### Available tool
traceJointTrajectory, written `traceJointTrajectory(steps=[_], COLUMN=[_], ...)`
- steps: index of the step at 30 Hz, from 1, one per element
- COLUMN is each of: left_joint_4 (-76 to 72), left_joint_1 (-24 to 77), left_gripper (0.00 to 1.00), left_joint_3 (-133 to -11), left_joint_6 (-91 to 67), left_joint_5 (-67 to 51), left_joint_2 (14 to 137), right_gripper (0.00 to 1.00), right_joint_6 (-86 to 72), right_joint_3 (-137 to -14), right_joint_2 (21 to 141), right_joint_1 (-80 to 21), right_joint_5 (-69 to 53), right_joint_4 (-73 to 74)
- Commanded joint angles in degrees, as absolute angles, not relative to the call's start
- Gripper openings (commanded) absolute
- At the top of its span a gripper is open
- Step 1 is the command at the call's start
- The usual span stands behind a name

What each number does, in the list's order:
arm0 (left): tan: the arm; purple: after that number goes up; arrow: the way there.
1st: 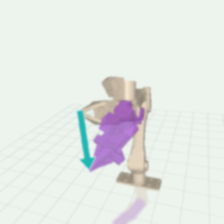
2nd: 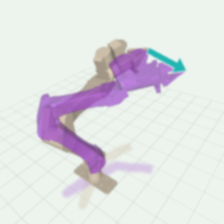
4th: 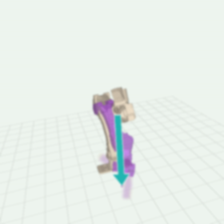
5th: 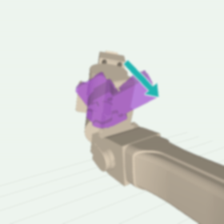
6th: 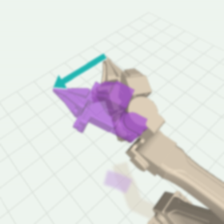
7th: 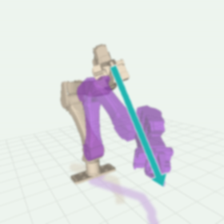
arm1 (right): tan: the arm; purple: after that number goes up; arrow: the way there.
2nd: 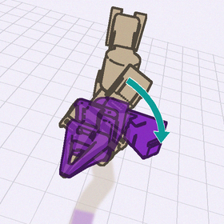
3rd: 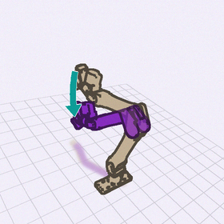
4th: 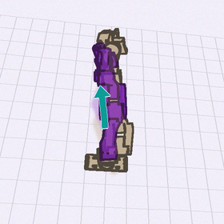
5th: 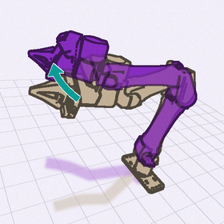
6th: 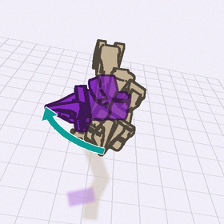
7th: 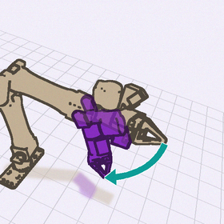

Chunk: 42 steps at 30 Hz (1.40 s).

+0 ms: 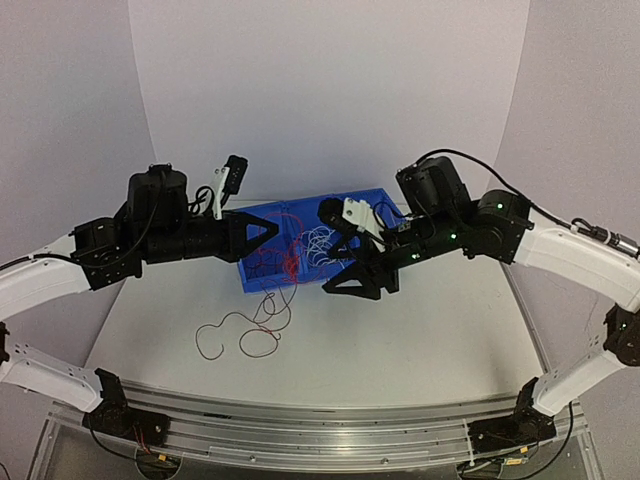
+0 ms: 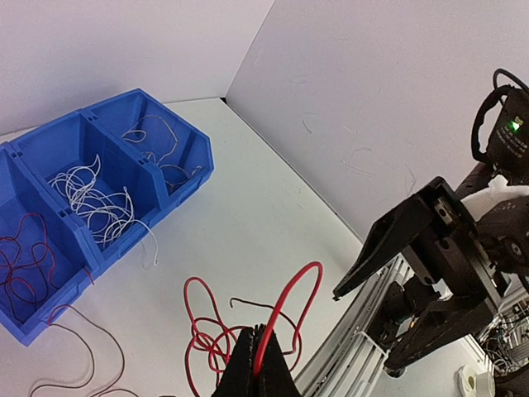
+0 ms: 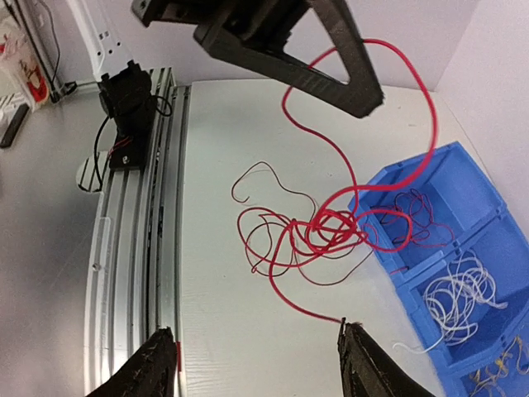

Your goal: Untangle the cables

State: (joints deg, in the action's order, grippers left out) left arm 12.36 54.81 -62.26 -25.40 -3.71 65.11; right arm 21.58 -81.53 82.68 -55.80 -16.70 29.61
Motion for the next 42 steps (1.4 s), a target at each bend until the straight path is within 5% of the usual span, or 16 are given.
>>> traceJointTrajectory(steps=[1, 8, 14, 17, 22, 25, 33, 42], left_joint_4=[12.8, 11.1, 11.5, 16.5, 34.4, 41.3, 43.2, 43.9], left_joint_1=[54.8, 54.8, 54.8, 54.7, 53.6, 47.5, 33.3, 19.1], left_gripper=[0.00, 0.00, 0.00, 0.00, 0.00, 0.00, 0.00, 0.00], left_joint_3=[-64.8, -63.4, -62.9, -64.4, -69.0, -69.5, -66.3, -66.3], left_joint_6=[-25.7, -27.6, -28.6, -30.8, -39.9, -43.9, -46.3, -43.9], left_joint_5=[-6.3, -7.4, -3.9, 7.3, 30.7, 32.7, 30.3, 25.4], left_joint_2=[66.2, 66.0, 65.3, 65.7, 68.7, 70.4, 69.5, 66.4], right_gripper=[0.64, 0.58, 0.01, 0.00, 0.00, 0.00, 0.00, 0.00], right_joint_6=[39.0, 44.5, 41.5, 35.4, 20.0, 12.7, 4.8, 0.5], right_joint_3=[-82.8, -85.7, -86.9, -85.2, -79.3, -72.2, -62.3, -61.9], right_joint_2=[87.2, 93.9, 96.6, 94.7, 88.9, 82.3, 64.6, 64.4], right_joint_1=[-55.9, -56.0, -55.9, -56.0, -54.0, -48.4, -31.5, -16.6], right_joint_5=[-20.6, -18.4, -16.6, -8.2, 23.6, 34.7, 32.9, 27.6], right_joint_4=[29.4, 29.4, 28.0, 23.9, 21.5, 21.8, 29.0, 33.6])
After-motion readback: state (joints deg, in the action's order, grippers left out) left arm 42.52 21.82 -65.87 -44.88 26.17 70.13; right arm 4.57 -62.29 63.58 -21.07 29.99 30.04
